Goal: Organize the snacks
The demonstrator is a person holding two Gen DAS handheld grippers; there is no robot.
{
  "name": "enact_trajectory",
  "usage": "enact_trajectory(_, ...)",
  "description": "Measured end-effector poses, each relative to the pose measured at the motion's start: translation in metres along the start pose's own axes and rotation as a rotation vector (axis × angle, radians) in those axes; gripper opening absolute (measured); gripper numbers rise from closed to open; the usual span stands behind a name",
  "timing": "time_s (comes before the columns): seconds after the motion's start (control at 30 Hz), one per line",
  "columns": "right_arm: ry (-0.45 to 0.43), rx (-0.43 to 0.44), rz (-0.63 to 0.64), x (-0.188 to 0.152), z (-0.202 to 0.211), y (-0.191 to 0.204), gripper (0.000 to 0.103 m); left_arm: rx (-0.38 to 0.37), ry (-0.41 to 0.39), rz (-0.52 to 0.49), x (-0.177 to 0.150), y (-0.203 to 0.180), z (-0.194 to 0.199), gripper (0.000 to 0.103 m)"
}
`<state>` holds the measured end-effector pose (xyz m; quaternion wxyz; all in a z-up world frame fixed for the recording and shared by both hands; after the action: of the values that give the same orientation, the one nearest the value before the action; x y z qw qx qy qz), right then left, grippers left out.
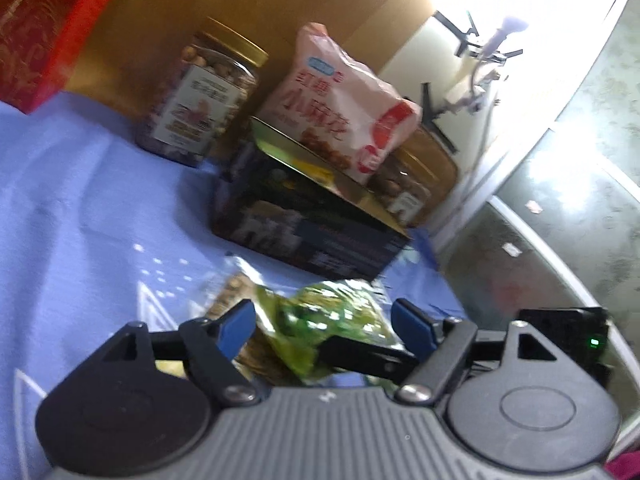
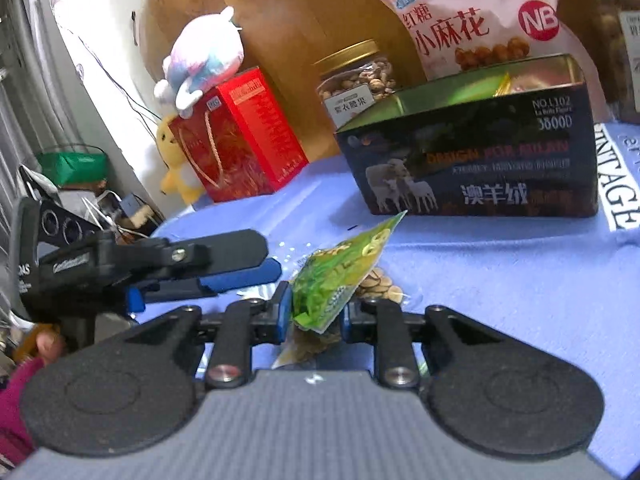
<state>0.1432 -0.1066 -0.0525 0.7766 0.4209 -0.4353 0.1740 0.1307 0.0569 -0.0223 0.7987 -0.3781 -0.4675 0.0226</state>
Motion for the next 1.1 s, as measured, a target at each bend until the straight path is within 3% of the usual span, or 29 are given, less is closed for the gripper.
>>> enact_trajectory(0.07,0.0,0.038,-0.011,0.0,0.0,0.003,0.015,-0.008,0.011,-0.001,-0.002,-0.001,-0.002,0.08)
enact_trajectory(0.17,0.002,0.053,-0.006,0.0,0.002,0.006,0.015,-0.013,0.006,0.0,-0.003,-0.003,-0.002,0.079)
enact_trajectory(0.37,0.005,0.049,0.002,-0.002,0.002,0.007,0.015,0.007,0.009,-0.011,-0.004,-0.002,-0.004,0.07)
enact_trajectory(0.8,0.048,0.056,-0.127,-0.003,-0.002,-0.01,0.015,0.024,0.019,-0.02,-0.005,0.001,-0.006,0.072)
enact_trajectory(1.1,0.045,0.047,-0.115,-0.004,-0.001,-0.01,0.019,0.04,0.026,-0.026,-0.005,0.003,-0.007,0.072)
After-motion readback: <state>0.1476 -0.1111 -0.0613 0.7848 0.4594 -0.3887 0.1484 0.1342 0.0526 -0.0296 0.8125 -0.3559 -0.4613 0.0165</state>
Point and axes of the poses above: each gripper's, at about its wrist camera, not at the fingertips, and z roughly against the way its jaws point, y to its left, x to its top, the point moved 7 cm from there along -z, roughly the way its jaws point, and after that the axes turned 6 degrees about -y, right-handed, at the moved point
